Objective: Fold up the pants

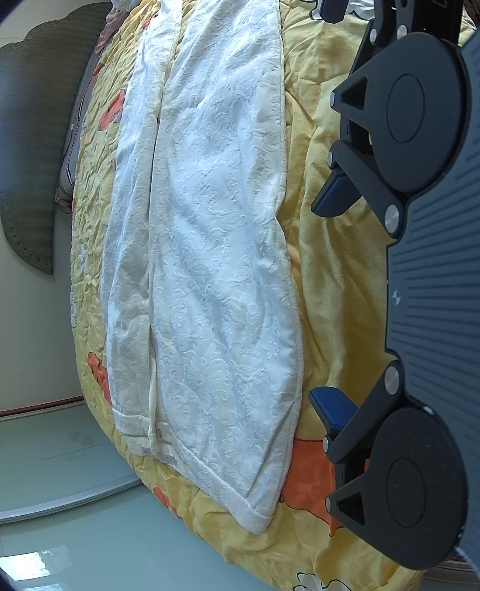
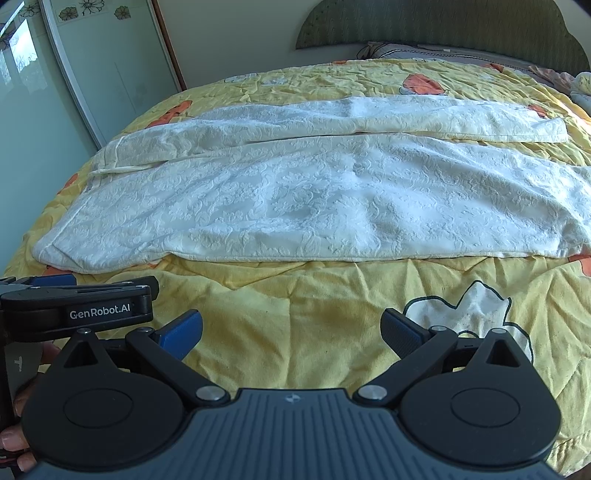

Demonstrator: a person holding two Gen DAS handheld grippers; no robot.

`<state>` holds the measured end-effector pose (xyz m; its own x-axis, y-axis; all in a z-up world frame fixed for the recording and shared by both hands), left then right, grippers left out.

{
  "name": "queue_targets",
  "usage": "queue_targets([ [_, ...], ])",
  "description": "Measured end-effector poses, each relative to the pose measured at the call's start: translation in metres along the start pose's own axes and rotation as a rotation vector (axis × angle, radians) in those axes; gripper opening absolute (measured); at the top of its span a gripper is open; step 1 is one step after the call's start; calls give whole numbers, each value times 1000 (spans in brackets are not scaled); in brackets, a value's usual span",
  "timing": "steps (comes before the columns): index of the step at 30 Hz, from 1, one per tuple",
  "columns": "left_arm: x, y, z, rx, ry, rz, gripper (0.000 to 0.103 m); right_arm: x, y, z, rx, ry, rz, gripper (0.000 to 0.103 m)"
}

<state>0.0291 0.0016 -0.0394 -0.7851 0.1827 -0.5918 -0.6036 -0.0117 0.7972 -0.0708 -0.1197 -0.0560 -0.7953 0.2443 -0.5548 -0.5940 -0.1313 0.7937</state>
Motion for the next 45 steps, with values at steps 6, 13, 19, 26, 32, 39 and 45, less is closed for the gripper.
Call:
queue_targets([
  [6, -12, 6, 7, -5, -1, -77, 100, -29, 15, 0, -98, 60, -140, 103],
  [13, -50, -3, 38, -36, 81, -116, 100, -115, -3, 28, -140, 461, -291, 103],
  [19, -73, -20, 59, -68, 120, -149, 100, -211, -86, 22, -361, 334, -66, 103],
  [26, -90, -47, 63, -57, 132, -114, 100, -307, -191, 30, -433, 284, 23, 103],
  [32, -94, -70, 65, -43, 136, -57, 100, -349, -265, 52, -397, 360, 79, 101],
  [39, -98, -85, 75, -60, 155, -19, 100, -350, -289, 67, -459, 461, 145, 41],
  [45, -115, -84, 92, -46, 219, -39, 100, -322, -238, 89, -331, 692, -79, 20],
])
Point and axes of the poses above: each gripper's, at about its wrist camera, not at the fingertips, and y roughly against the way its jaws point, z to its left, x to its underside, the point moved 4 cm from there along -y, roughly the way its jaws point, and after that the axes turned 6 degrees about z, right-handed, at the moved point
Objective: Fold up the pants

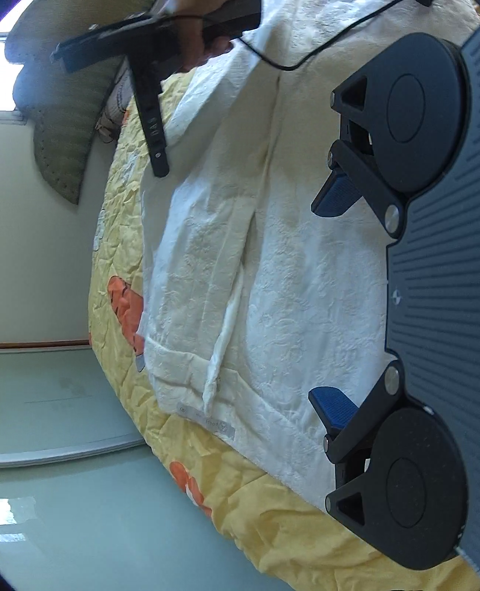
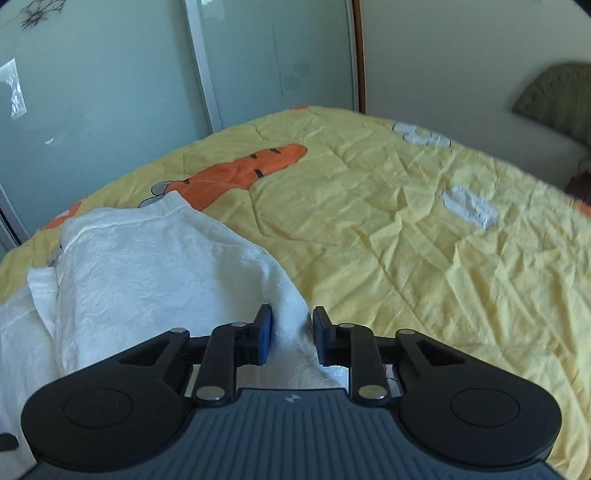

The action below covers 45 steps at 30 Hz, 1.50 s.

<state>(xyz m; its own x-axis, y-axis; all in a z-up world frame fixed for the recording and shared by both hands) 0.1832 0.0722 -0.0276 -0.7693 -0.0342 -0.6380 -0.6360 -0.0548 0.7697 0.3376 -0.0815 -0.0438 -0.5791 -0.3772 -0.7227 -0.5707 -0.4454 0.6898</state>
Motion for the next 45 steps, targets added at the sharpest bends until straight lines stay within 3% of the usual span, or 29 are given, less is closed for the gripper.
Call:
queue_targets([
  [4, -21, 17, 24, 74, 131, -80, 100, 14, 54, 63, 101, 262, -109, 16],
  [8, -33, 29, 51, 249, 331, -137, 100, 50, 96, 126, 151, 494, -152, 15],
  [10, -36, 27, 58, 351, 404, -118, 100, 69, 110, 148, 151, 561, -160, 15],
  [14, -40, 21, 56, 462, 447, -52, 100, 98, 128, 175, 98, 593, -162, 15],
  [17, -49, 24, 46, 497, 390, -33, 101, 114, 135, 190, 83, 640, -180, 15],
  [23, -60, 7, 17, 352, 242, 128, 101, 139, 136, 216, 78, 774, -194, 15],
  [25, -59, 9, 10, 249, 184, 97, 101, 146, 137, 224, 88, 823, -199, 15],
  [28, -55, 15, 1, 23, 91, 13, 101, 159, 142, 232, 88, 861, -205, 15],
  [31, -49, 16, 3, -120, 54, -43, 101, 169, 150, 233, 83, 866, -209, 15],
  [35, -33, 23, 24, -132, 154, -75, 100, 175, 153, 234, 85, 848, -210, 15],
  [38, -18, 28, 47, -130, 253, -82, 92, 173, 150, 235, 99, 836, -211, 16],
  [41, -6, 24, 71, -118, 340, -37, 73, 174, 148, 238, 113, 833, -209, 19],
  [43, 3, 16, 89, -86, 420, 17, 53, 177, 149, 240, 134, 857, -205, 21],
  [45, 11, 11, 104, -43, 497, 43, 44, 176, 155, 238, 157, 878, -209, 23],
])
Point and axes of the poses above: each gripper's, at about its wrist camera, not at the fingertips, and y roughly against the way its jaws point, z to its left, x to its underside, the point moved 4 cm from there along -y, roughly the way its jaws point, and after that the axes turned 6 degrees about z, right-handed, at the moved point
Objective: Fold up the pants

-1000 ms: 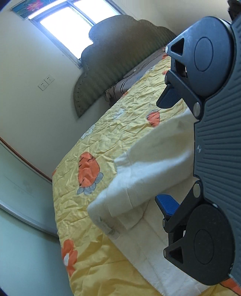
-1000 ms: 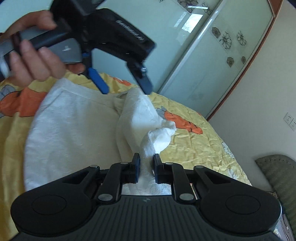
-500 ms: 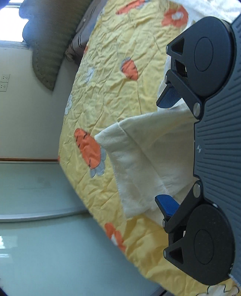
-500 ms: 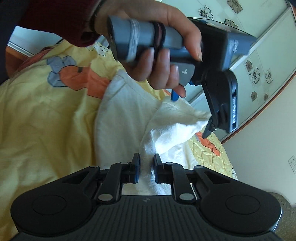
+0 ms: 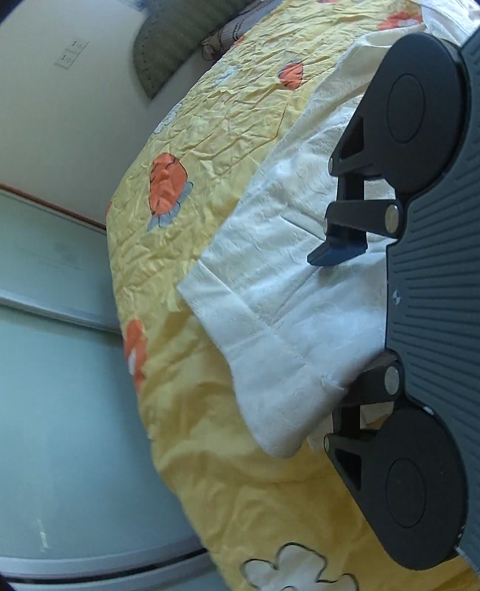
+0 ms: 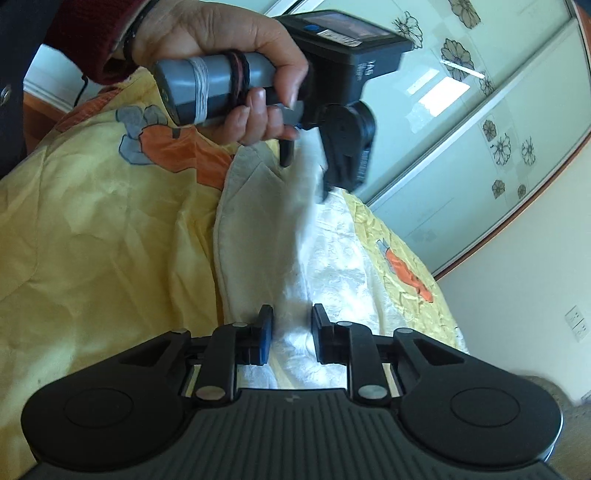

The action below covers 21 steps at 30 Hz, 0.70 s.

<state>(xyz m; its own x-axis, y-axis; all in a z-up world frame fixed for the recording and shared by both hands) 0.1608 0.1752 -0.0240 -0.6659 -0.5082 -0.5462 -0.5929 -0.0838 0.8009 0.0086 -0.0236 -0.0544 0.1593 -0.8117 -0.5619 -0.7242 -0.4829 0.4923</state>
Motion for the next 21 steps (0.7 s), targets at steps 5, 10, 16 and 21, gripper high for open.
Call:
queue_targets([
  [5, 2, 4, 14, 61, 18, -15, 36, 21, 19, -60, 52, -147, 76, 24],
  [10, 6, 6, 12, 86, 0, -3, 35, 50, 8, -111, -50, -262, 183, 31],
  [16, 10, 11, 8, 89, -49, -11, 35, 67, -37, -113, -231, -135, 313, 68],
  [21, 9, 17, 8, 94, -81, -55, 17, 76, -35, -91, -274, -88, 417, 30],
])
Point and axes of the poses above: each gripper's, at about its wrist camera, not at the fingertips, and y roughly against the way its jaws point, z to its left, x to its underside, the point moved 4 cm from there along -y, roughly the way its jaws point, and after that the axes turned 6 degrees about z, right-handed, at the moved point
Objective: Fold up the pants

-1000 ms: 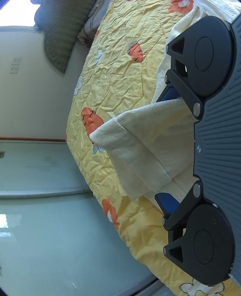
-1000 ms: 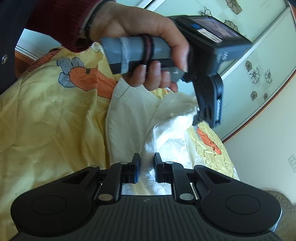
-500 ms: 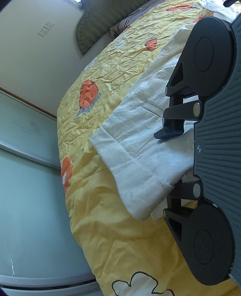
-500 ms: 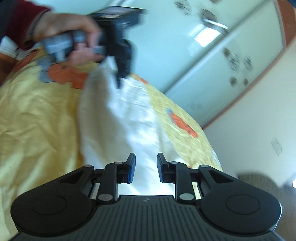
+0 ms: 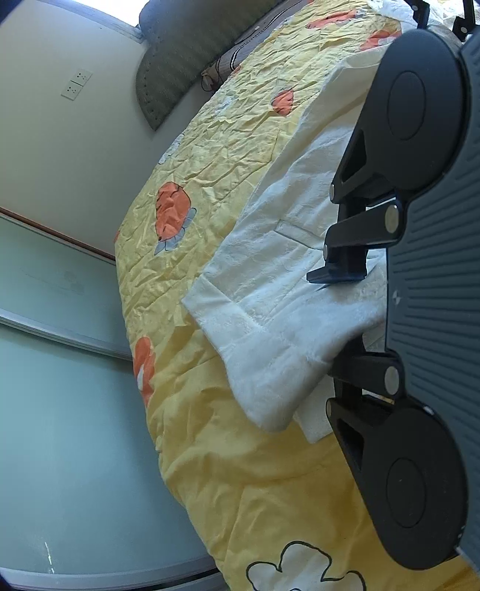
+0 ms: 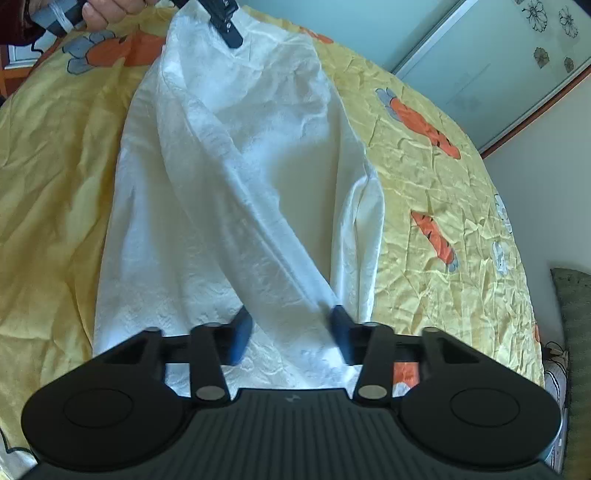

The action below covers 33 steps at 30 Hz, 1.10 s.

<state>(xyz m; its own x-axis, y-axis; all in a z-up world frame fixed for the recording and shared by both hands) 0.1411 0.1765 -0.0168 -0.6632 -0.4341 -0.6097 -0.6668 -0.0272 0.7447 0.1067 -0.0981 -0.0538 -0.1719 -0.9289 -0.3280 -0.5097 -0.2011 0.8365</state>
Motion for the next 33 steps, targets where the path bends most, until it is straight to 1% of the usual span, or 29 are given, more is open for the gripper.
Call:
queue_targets([
  [1, 0, 1, 0, 3, -8, -12, 15, 1, 4, 5, 0, 5, 0, 28],
  [2, 0, 1, 0, 4, -18, -19, 14, 6, 12, 11, -3, -5, 4, 20],
  [3, 0, 1, -1, 4, -29, -24, 13, 7, 16, 17, 0, -16, 5, 17],
  [6, -3, -1, -8, 9, -66, -36, 8, 12, 24, 38, 27, -53, 0, 12],
  [8, -14, 0, -17, 47, -89, -55, 7, 12, 24, 44, 98, -91, -11, 10],
  [10, -31, 7, -25, 113, -101, -110, 7, 8, 30, 36, 215, -164, -57, 9],
  [13, -54, 30, -26, 200, -68, -240, 7, -4, 56, 23, 507, -298, -164, 8],
  [14, -57, 34, -23, 229, -63, -257, 7, -6, 62, 26, 557, -318, -184, 7],
  [15, -57, 32, -21, 224, -80, -248, 7, -8, 63, 32, 557, -328, -186, 7],
  [16, -53, 25, -18, 192, -99, -217, 7, -8, 58, 41, 512, -326, -162, 7],
  [19, -24, -9, -4, 104, -113, -54, 7, -2, 32, 72, 459, -250, -77, 6],
  [20, -14, -16, 2, 77, -113, -18, 7, -1, 26, 80, 450, -240, -62, 6],
  [21, -5, -22, 8, 55, -110, -3, 7, -1, 24, 84, 448, -236, -58, 6],
  [23, 0, -22, 19, 85, -81, -9, 7, -2, 23, 89, 460, -232, -47, 6],
  [25, -2, -20, 21, 96, -65, -8, 7, -3, 26, 89, 451, -250, -49, 6],
  [27, -4, -19, 19, 90, -86, -15, 7, -2, 30, 90, 446, -249, -43, 6],
  [30, -1, -20, 10, 53, -149, -30, 8, 2, 23, 98, 415, -252, -17, 6],
  [32, 2, -18, 10, 41, -159, -38, 13, 4, 13, 103, 414, -235, 8, 6],
  [33, 1, -16, 11, 34, -161, -40, 21, 3, 12, 106, 428, -223, 16, 7],
])
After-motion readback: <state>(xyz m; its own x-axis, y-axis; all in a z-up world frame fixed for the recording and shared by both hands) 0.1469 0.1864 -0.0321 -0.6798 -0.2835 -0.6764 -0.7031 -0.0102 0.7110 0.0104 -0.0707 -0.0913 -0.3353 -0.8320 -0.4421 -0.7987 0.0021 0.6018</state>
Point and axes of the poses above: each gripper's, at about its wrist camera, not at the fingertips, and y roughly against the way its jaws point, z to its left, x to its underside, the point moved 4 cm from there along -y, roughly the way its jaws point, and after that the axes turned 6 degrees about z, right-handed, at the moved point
